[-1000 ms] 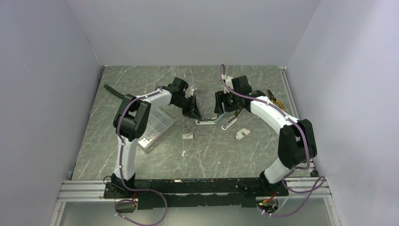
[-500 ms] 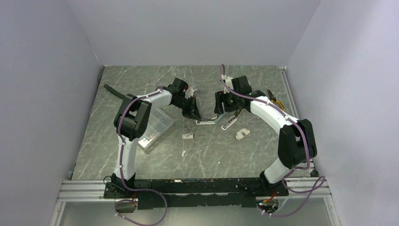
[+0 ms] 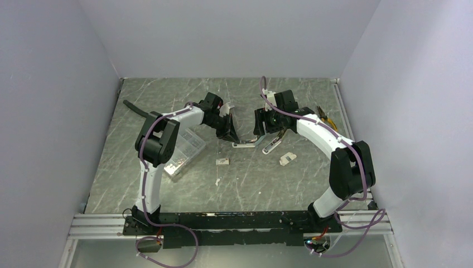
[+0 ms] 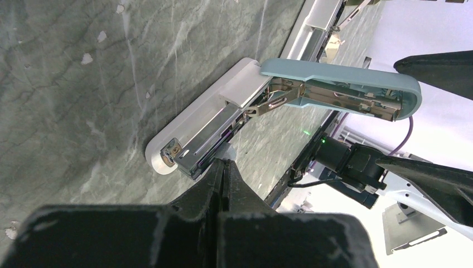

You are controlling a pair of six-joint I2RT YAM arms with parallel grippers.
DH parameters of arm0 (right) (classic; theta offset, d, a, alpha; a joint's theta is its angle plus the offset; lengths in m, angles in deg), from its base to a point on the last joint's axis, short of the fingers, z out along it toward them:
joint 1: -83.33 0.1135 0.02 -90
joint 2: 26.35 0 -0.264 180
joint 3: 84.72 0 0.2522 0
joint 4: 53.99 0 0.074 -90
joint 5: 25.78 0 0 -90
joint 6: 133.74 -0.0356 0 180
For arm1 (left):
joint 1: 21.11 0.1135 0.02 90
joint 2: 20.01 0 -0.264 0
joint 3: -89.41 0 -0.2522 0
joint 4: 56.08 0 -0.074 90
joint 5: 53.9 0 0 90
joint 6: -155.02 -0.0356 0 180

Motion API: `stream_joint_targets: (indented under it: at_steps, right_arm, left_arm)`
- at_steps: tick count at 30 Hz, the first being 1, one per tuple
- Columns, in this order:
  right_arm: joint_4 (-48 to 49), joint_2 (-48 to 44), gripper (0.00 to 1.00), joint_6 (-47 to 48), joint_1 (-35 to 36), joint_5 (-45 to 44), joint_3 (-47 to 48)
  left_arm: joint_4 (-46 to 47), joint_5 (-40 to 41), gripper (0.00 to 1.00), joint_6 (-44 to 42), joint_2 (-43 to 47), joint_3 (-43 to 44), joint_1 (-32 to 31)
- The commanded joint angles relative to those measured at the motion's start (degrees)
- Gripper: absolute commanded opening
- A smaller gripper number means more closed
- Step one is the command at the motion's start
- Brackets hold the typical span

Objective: Load the staples into the stapler
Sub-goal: Install the staple into the stapler.

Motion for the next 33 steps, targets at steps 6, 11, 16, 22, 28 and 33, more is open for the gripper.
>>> stream_joint_targets:
  at_steps: [6, 11, 16, 22, 28, 33]
  right_arm:
    - [2.2, 0.0, 0.65, 0.4, -0.2, 0.6, -0.1]
    - [2.2, 0.2, 0.65, 0.4, -0.2, 0.6, 0.0]
    - [2.1, 0.3, 0.66, 0.4, -0.2, 0.6, 0.2]
    - [2.2, 0.4, 0.65, 0.4, -0.2, 0.7, 0.2]
    - [2.2, 0.4, 0.65, 0.4, -0.2, 0.8, 0.1]
    - [2.2, 0.3, 0.66, 0.4, -0.2, 0.7, 0.1]
  left_arm:
    - [0.9, -0.5, 0.03, -1.3, 1.2, 2.0, 0.1]
    - [0.9, -0.4, 0.03, -1.4, 1.3, 2.1, 0.2]
    - [1.2, -0.5, 0.03, -1.5, 1.6, 2.0, 0.4]
    - [1.0, -0.4, 0.03, -1.7, 1.6, 2.1, 0.6]
    - [0.8, -0.4, 0.03, -1.8, 1.3, 2.3, 0.9]
    - [0.4, -0.4, 0.03, -1.9, 0.8, 2.5, 0.9]
